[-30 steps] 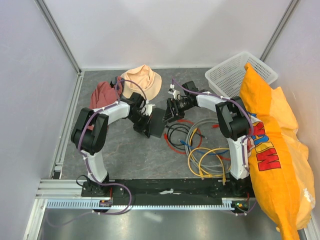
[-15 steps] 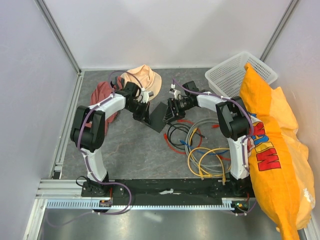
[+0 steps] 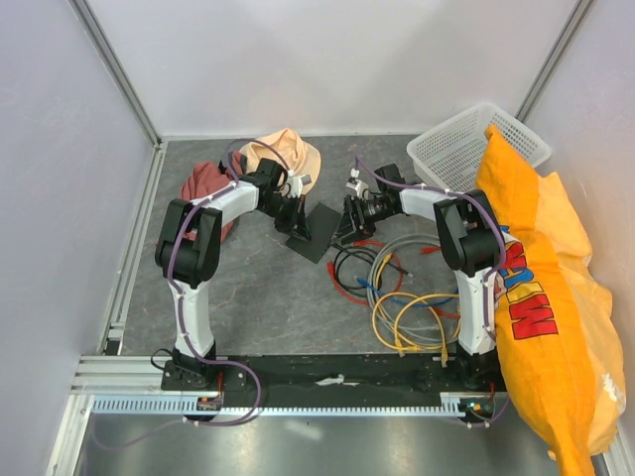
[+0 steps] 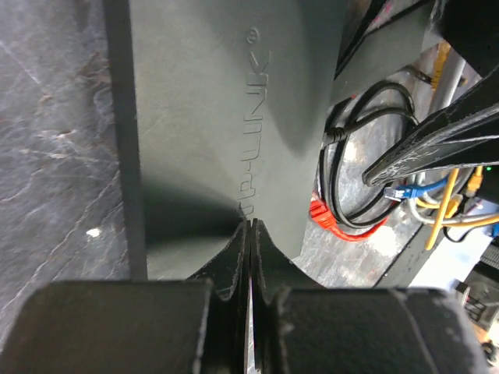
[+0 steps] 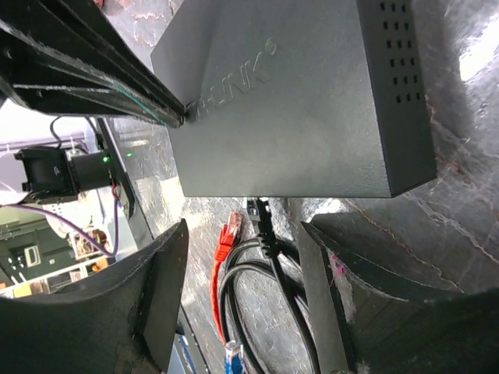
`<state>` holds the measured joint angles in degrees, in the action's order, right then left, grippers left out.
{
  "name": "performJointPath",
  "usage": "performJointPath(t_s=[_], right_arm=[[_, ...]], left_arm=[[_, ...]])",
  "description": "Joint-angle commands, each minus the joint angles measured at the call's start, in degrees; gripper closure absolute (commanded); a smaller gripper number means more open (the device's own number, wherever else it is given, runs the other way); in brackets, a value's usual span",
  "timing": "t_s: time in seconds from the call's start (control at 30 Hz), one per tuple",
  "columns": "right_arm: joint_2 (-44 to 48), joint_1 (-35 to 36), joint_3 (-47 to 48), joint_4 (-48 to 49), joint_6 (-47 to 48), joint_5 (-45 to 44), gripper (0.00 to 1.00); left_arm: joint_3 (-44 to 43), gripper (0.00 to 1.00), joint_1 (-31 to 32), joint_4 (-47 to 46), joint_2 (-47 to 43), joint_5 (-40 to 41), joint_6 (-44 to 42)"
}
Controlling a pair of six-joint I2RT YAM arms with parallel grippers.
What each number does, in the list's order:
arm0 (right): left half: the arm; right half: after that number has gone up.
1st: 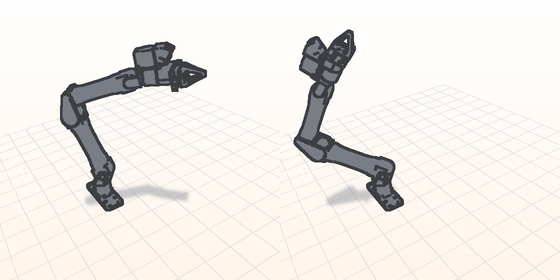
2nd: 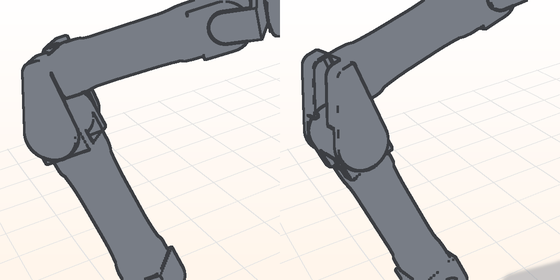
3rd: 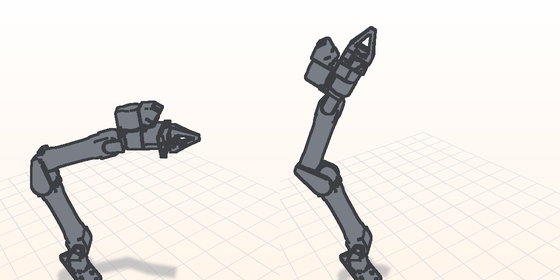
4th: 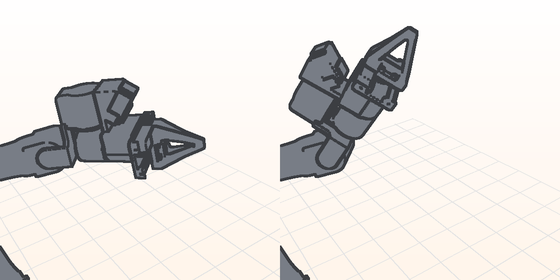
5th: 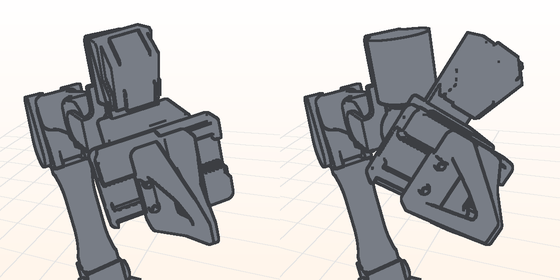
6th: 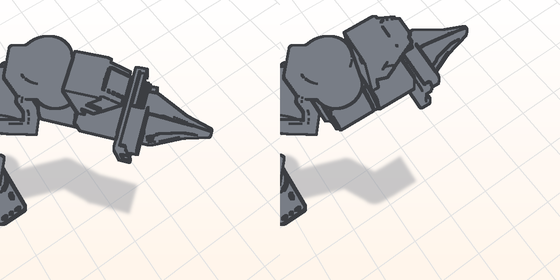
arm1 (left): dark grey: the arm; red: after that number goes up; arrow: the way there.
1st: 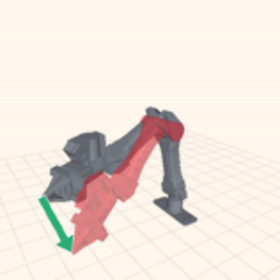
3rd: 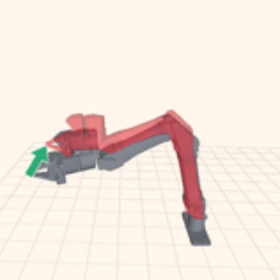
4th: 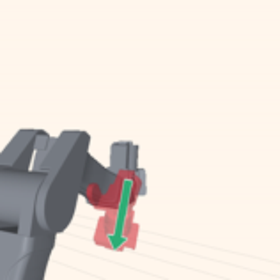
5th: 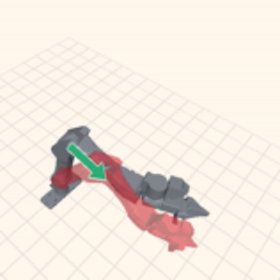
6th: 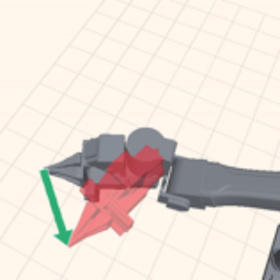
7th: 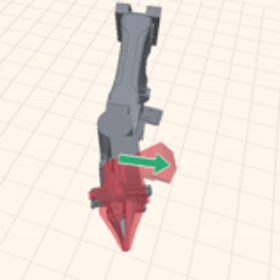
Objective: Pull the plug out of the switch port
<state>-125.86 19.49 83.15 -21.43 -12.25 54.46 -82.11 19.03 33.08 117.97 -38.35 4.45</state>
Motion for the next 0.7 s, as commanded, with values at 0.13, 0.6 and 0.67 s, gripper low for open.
performJointPath(t_s=[0.13, 0.6, 0.67], right_arm=[[-2.5, 0.6, -0.8, -1.2, 1.5, -3.7, 0.40], [-4.5, 2.0, 1.2, -1.4, 1.4, -3.7, 0.44], [-4.8, 1.9, 1.3, -1.3, 1.3, -3.8, 0.46]], left_arm=[[-0.1, 0.98, 0.4, -0.6, 1.7, 4.1, 1.1], [0.0, 0.98, 0.6, -0.9, 2.4, 4.2, 1.4], [0.0, 0.98, 0.6, -0.9, 2.3, 4.4, 1.4]])
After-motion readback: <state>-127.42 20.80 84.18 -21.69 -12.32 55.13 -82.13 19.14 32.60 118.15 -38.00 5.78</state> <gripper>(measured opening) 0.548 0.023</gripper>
